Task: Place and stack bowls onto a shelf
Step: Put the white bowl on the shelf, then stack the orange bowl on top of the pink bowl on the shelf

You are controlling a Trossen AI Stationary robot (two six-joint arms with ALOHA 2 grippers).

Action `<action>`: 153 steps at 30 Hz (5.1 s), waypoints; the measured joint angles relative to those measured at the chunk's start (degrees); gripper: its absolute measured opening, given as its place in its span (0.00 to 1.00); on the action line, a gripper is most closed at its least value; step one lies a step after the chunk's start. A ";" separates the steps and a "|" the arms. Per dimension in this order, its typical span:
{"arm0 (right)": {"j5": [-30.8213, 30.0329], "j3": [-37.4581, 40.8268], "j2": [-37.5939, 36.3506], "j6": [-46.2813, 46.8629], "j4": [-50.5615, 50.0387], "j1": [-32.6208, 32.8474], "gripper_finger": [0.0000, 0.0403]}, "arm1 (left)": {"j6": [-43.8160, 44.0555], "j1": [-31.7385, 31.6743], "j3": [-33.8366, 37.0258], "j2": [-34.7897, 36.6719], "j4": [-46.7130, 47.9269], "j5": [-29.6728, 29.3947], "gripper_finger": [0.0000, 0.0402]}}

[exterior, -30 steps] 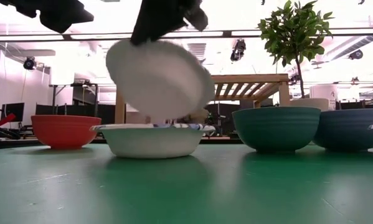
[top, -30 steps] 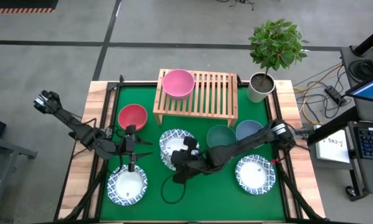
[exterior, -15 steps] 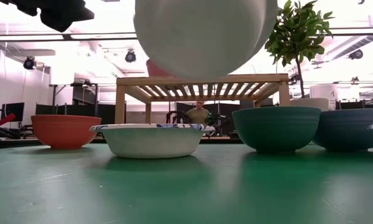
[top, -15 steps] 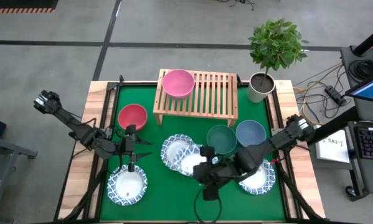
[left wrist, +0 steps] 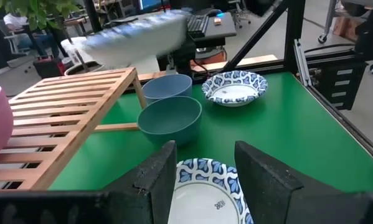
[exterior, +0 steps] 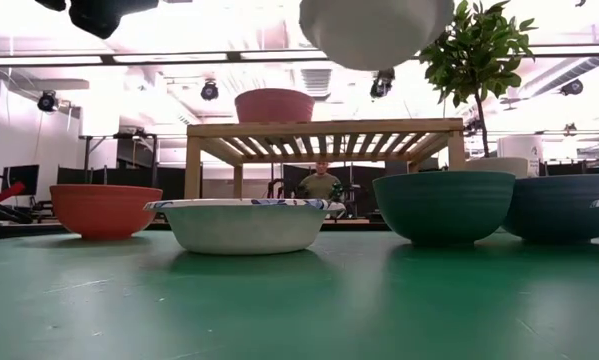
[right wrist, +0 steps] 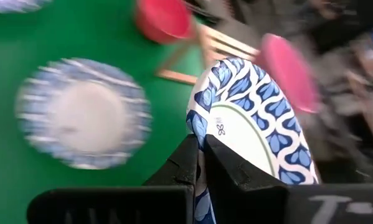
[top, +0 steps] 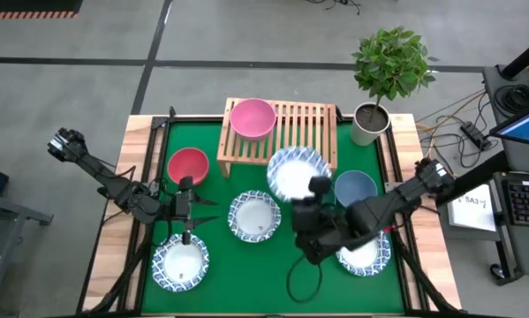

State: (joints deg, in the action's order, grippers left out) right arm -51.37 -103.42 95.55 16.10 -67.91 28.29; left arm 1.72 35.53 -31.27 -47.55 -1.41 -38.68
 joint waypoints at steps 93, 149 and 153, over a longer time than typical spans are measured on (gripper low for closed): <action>18.38 53.45 -36.53 -6.69 47.82 6.98 0.29 | 27.22 -41.27 -12.93 -23.00 60.63 24.17 0.34; 21.83 54.95 -34.23 -10.64 49.95 7.11 0.13 | -13.87 -37.87 -99.79 -54.74 84.70 14.32 0.00; 21.83 54.95 -34.25 -10.54 50.26 7.11 0.13 | -17.67 -41.20 -101.24 -56.88 86.47 16.68 0.00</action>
State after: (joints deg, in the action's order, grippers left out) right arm -29.54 -48.47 61.30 5.56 -17.65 35.40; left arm -15.95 -5.68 -132.51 -104.43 85.06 -22.00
